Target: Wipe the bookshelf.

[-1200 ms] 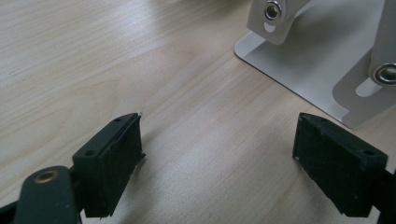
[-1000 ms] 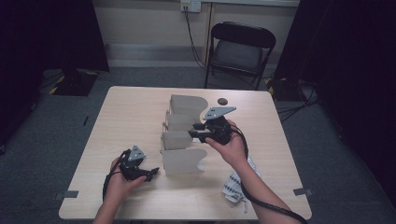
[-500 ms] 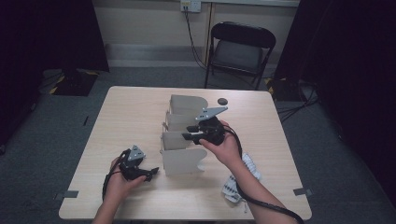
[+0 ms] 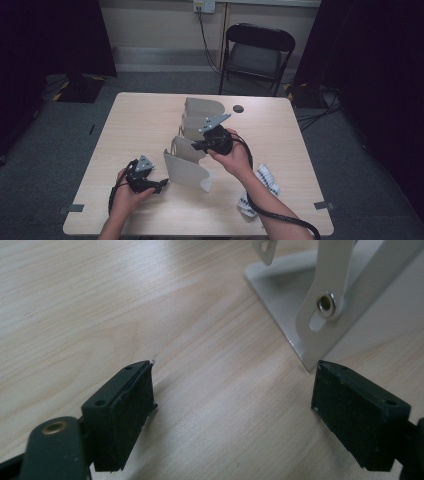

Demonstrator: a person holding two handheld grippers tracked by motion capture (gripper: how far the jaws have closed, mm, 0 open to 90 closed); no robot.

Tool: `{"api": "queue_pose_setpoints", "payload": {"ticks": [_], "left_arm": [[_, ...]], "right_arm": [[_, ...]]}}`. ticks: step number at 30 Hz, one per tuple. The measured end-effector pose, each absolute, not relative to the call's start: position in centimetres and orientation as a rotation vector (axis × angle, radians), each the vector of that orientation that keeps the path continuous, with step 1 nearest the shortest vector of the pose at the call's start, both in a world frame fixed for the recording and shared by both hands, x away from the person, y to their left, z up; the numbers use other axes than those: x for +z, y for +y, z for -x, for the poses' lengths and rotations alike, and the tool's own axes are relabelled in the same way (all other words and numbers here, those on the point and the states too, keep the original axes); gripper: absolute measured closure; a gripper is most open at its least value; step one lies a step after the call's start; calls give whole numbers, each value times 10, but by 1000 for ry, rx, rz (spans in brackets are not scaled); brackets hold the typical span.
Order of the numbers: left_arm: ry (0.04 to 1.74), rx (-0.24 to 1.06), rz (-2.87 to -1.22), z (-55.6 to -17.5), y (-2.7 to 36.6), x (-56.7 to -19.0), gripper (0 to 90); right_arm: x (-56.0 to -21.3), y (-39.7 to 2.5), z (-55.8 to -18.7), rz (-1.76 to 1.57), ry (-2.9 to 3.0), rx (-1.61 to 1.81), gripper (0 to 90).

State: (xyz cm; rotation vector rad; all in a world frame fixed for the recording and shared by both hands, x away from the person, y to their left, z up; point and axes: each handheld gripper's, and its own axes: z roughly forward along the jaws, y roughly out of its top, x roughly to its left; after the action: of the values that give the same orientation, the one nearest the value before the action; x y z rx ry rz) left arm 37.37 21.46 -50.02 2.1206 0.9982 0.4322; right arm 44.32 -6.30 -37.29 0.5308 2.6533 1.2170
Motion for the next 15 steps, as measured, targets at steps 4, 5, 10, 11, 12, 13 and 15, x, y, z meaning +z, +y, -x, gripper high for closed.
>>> {"api": "queue_pose_setpoints", "payload": {"ticks": [4, 5, 10, 11, 12, 13, 15], "left_arm": [[1002, 434, -2119, -374, 215, -500, 167], [1002, 434, -2120, -374, 215, -500, 167], [1002, 436, -2124, -374, 216, -500, 164], [1004, 432, -2122, -374, 216, -500, 164], [1006, 435, -2121, -374, 217, -500, 164], [1003, 441, -2128, -374, 218, -500, 163], [1003, 443, -2126, -373, 218, -500, 162]], "right_arm": [[-373, -70, -438, -556, 2632, 1220, 900], [-373, -72, -437, -569, 2625, 1217, 900], [-377, -76, -436, -602, 2599, 1263, 809], [-377, -75, -437, -597, 2598, 1264, 769], [-378, -72, -438, -600, 2596, 1254, 738], [-379, -71, -439, -598, 2598, 1263, 738], [-382, -65, -441, -585, 2613, 1244, 733]]}}
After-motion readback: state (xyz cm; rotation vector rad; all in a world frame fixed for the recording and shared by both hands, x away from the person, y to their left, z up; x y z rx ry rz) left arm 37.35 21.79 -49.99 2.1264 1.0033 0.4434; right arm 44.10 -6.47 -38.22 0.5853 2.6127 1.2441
